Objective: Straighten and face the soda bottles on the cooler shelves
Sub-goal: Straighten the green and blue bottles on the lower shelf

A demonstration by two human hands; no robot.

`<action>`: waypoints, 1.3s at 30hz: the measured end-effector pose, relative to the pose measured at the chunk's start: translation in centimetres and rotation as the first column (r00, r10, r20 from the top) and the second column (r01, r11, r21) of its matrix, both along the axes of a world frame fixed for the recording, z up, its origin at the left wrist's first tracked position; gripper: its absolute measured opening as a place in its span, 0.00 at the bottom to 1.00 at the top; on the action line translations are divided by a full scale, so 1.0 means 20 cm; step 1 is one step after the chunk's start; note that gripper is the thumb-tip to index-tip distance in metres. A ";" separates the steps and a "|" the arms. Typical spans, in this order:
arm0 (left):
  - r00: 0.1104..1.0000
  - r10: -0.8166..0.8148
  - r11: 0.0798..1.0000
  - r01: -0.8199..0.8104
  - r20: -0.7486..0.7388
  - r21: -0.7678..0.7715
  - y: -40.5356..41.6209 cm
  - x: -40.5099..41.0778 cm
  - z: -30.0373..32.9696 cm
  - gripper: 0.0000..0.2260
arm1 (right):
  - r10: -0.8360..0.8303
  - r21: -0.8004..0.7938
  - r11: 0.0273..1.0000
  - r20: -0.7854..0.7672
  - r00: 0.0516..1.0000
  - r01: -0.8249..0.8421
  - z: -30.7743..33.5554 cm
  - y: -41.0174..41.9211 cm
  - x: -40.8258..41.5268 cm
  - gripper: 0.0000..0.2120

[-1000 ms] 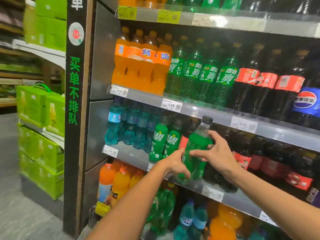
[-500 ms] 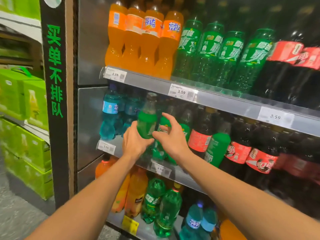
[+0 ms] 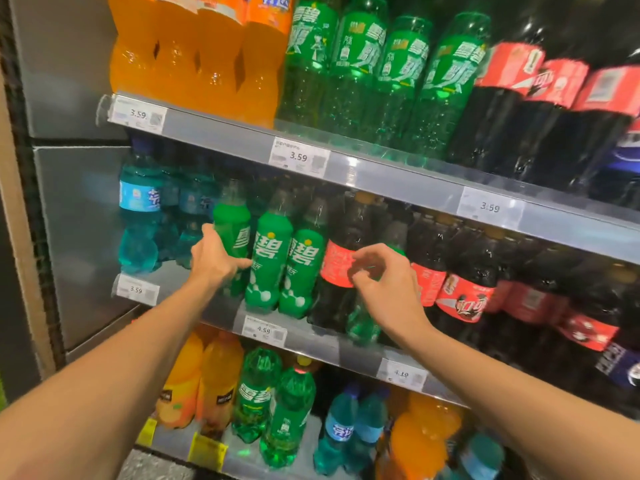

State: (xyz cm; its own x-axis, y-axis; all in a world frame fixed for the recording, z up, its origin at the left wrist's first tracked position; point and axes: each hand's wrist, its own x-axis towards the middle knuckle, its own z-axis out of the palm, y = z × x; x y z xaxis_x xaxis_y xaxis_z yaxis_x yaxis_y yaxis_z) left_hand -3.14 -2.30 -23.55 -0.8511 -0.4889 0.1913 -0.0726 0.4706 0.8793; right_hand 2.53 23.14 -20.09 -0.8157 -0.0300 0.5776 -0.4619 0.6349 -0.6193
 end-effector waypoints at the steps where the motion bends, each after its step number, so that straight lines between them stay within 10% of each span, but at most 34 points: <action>1: 1.000 -0.001 1.000 0.001 0.029 0.001 0.00 -0.01 0.01 0.30 | -0.021 -0.009 1.000 -0.006 1.000 0.021 0.01 0.01 0.01 0.13; 17: 0.972 -0.017 0.999 0.008 0.233 0.040 0.11 -0.03 0.04 0.45 | -0.202 0.170 0.973 0.314 0.928 0.154 0.30 -0.14 -0.13 0.28; 24: 0.985 0.161 0.970 -0.169 -0.060 -0.176 0.28 0.10 0.14 0.44 | -0.297 0.281 0.938 0.341 0.892 0.204 0.27 -0.16 -0.15 0.29; 32: 0.980 0.005 0.970 -0.053 -0.199 -0.237 0.50 0.22 0.23 0.19 | -0.354 0.283 0.919 0.277 0.894 0.276 0.22 -0.18 -0.14 0.32; 39: 0.930 -0.337 0.925 0.297 -0.148 -0.237 0.61 0.25 0.26 0.26 | -0.266 0.200 0.954 0.210 0.941 0.225 0.19 -0.17 -0.01 0.30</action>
State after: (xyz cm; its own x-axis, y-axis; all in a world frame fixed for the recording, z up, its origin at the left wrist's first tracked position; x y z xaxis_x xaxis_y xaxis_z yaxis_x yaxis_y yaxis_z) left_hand 1.90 9.83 -18.29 -0.8950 -0.1318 0.4261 0.2633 0.6151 0.7432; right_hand 2.35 19.67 -16.37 -0.9208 0.1068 0.3752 -0.1348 0.8155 -0.5629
